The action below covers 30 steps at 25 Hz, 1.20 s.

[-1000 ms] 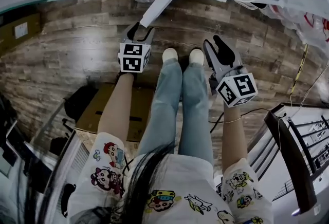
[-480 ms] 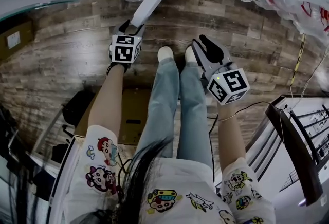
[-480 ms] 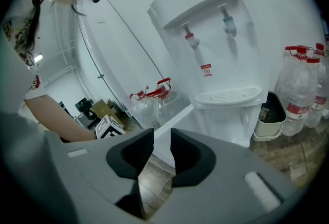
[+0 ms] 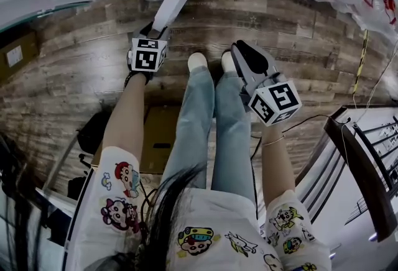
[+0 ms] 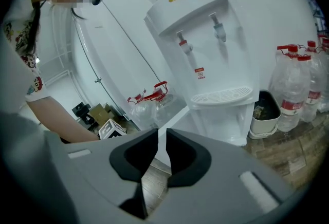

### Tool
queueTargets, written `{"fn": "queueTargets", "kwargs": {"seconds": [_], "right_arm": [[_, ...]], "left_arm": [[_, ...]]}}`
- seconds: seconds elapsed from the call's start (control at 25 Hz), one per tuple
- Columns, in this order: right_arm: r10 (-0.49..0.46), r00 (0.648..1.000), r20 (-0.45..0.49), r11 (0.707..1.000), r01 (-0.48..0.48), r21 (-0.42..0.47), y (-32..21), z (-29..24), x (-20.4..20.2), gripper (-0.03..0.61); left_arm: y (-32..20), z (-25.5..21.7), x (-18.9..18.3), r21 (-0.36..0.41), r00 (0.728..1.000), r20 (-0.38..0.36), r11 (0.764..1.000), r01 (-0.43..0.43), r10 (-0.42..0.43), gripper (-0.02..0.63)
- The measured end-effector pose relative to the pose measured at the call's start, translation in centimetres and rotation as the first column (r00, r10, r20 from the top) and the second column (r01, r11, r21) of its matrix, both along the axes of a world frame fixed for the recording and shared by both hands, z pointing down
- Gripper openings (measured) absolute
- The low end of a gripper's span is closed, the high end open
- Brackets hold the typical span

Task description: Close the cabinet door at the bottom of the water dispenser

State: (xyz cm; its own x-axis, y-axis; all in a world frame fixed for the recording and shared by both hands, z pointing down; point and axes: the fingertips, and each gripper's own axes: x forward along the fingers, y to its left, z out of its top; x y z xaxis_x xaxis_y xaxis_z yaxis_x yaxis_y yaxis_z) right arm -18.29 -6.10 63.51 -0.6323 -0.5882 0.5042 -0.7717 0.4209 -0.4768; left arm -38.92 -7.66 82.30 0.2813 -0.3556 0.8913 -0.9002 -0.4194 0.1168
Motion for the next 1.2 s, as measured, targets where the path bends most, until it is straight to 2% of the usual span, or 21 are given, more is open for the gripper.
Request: {"fn": "queueTargets", "kwargs": {"seconds": [0.04,0.32,0.72,1.0,1.2], "right_arm": [[0.007,1.0,0.003,1.0,-0.007,0.001,0.0,-0.1,0.2,0.06],[0.057,0.998,0.008,0.998,-0.057,-0.01,0.8,0.4,2.5,0.029],[0.067,0.996,0.052,0.998,-0.067,-0.015,1.6,0.3,6.6,0.012],[0.033,0.997,0.07,0.999,-0.031,-0.023,2.8,0.4,9.7,0.012],[0.042,0.995,0.09,0.999,-0.04,-0.026,3.0,0.6,13.0,0.012]], "left_arm": [[0.1,0.1,0.0,-0.001,1.0,0.008,1.0,-0.001,0.001,0.183],[1.3,0.1,1.7,-0.008,0.999,0.026,0.999,0.038,-0.038,0.179],[3.3,0.1,6.9,-0.008,0.987,0.052,0.988,0.154,-0.154,0.179],[4.2,0.2,10.8,0.001,0.955,0.068,0.957,0.289,-0.288,0.179],[4.2,0.2,14.4,0.013,0.934,0.07,0.937,0.349,-0.35,0.183]]}}
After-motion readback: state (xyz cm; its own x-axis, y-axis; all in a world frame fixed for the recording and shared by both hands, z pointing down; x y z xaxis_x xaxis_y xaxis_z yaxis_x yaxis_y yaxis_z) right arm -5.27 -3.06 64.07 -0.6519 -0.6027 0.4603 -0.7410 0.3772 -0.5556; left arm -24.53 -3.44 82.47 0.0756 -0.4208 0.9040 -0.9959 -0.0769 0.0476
